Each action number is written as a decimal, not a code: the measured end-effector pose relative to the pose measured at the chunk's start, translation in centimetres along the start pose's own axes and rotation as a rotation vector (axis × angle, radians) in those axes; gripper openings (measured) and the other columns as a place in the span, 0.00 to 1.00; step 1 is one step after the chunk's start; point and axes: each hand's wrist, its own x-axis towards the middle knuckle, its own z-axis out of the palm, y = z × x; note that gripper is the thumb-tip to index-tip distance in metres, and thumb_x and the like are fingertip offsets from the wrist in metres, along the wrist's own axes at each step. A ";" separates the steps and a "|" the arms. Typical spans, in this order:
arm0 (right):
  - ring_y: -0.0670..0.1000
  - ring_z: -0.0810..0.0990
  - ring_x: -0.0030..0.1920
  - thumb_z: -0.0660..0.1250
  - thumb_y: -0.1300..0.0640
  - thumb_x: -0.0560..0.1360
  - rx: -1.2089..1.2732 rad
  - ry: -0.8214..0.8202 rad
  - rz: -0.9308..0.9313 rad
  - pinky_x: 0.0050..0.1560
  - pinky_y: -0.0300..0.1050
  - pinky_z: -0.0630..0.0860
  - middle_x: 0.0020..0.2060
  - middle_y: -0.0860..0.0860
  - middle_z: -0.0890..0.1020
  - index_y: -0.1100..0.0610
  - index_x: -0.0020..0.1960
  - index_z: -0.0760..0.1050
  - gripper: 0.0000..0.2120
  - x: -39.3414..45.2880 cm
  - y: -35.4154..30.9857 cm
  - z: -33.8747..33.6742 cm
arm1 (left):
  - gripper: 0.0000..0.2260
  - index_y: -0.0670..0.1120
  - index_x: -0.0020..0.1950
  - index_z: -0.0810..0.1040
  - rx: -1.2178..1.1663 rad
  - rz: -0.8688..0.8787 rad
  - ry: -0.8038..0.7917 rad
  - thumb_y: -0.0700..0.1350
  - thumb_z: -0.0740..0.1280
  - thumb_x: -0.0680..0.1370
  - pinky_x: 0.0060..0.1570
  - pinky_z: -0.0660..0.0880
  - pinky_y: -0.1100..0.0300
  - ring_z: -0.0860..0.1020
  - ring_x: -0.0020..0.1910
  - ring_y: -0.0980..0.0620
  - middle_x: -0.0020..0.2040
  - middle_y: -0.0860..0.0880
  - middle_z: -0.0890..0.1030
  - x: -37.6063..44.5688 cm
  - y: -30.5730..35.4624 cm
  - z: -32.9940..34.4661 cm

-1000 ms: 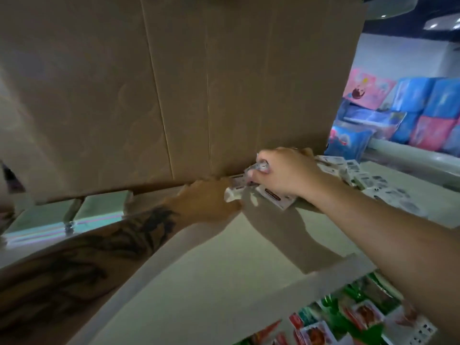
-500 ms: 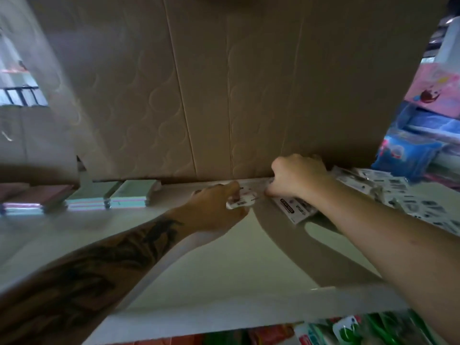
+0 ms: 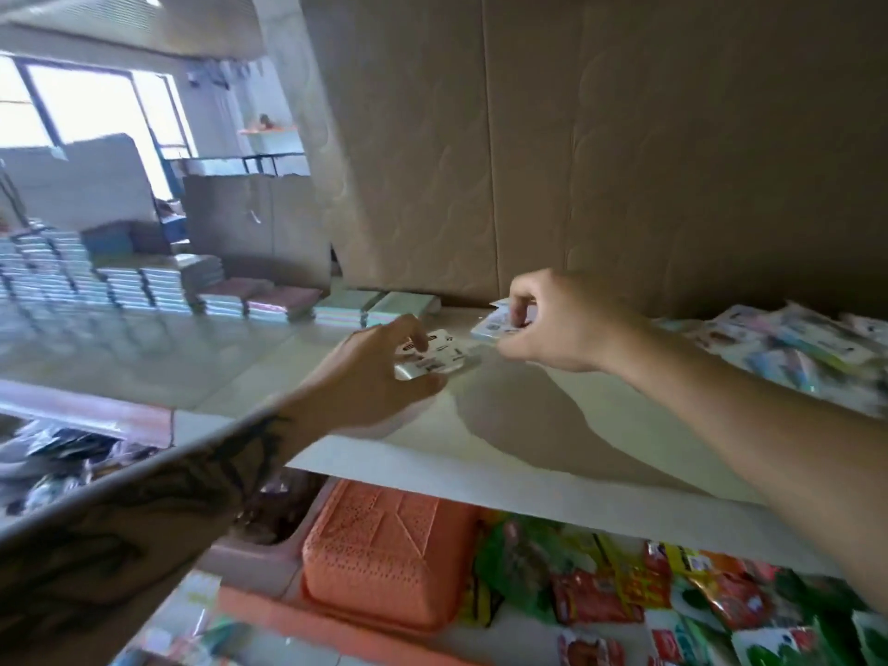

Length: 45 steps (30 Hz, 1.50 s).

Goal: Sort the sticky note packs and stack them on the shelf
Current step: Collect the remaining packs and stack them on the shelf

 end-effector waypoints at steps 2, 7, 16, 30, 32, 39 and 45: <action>0.51 0.78 0.41 0.75 0.49 0.66 0.015 0.016 -0.081 0.41 0.44 0.75 0.38 0.46 0.80 0.52 0.41 0.77 0.10 0.3 -2.3 1.1 | 0.16 0.56 0.54 0.73 0.008 -0.054 0.015 0.60 0.74 0.74 0.41 0.75 0.58 0.79 0.43 0.51 0.53 0.54 0.83 -1.6 -1.8 -1.9; 0.47 0.77 0.41 0.75 0.46 0.66 0.054 -0.062 -0.156 0.40 0.42 0.74 0.41 0.45 0.80 0.51 0.43 0.77 0.12 1.5 -7.4 3.7 | 0.15 0.59 0.54 0.73 0.037 -0.143 0.029 0.61 0.74 0.74 0.45 0.82 0.50 0.82 0.46 0.48 0.58 0.53 0.83 -4.7 -7.3 -6.1; 0.51 0.78 0.46 0.74 0.46 0.68 0.087 -0.125 -0.250 0.48 0.47 0.78 0.45 0.47 0.79 0.50 0.44 0.77 0.11 5.7 -18.7 11.2 | 0.14 0.57 0.53 0.73 -0.046 -0.157 -0.021 0.56 0.76 0.74 0.53 0.80 0.49 0.81 0.54 0.50 0.58 0.55 0.82 -6.9 -21.4 -11.5; 0.45 0.75 0.47 0.74 0.52 0.72 0.044 -0.365 -0.114 0.47 0.40 0.74 0.49 0.46 0.78 0.50 0.52 0.77 0.10 14.0 -31.1 20.4 | 0.16 0.67 0.56 0.75 -0.205 -0.032 -0.256 0.57 0.77 0.72 0.40 0.83 0.45 0.84 0.44 0.46 0.59 0.58 0.80 -4.4 -41.4 -16.2; 0.47 0.76 0.50 0.74 0.50 0.70 0.034 -0.400 -0.124 0.51 0.45 0.75 0.49 0.43 0.78 0.48 0.50 0.77 0.10 14.6 -31.6 20.6 | 0.18 0.68 0.57 0.74 -0.225 -0.025 -0.282 0.58 0.77 0.72 0.46 0.82 0.48 0.82 0.48 0.51 0.60 0.59 0.79 -4.5 -42.1 -16.2; 0.40 0.78 0.51 0.77 0.43 0.67 0.096 -0.373 -0.226 0.56 0.43 0.74 0.56 0.39 0.80 0.41 0.58 0.77 0.21 17.6 -35.3 22.2 | 0.18 0.62 0.56 0.79 -0.372 -0.040 -0.175 0.54 0.79 0.69 0.55 0.76 0.60 0.80 0.53 0.63 0.52 0.62 0.83 -4.9 -42.6 -16.1; 0.43 0.82 0.44 0.75 0.54 0.75 0.321 -0.107 -0.392 0.48 0.50 0.77 0.41 0.43 0.84 0.49 0.50 0.81 0.05 18.0 -36.3 25.1 | 0.29 0.45 0.51 0.82 -0.662 -0.052 -0.077 0.70 0.65 0.69 0.50 0.75 0.50 0.81 0.47 0.43 0.47 0.42 0.83 -5.1 -42.1 -16.9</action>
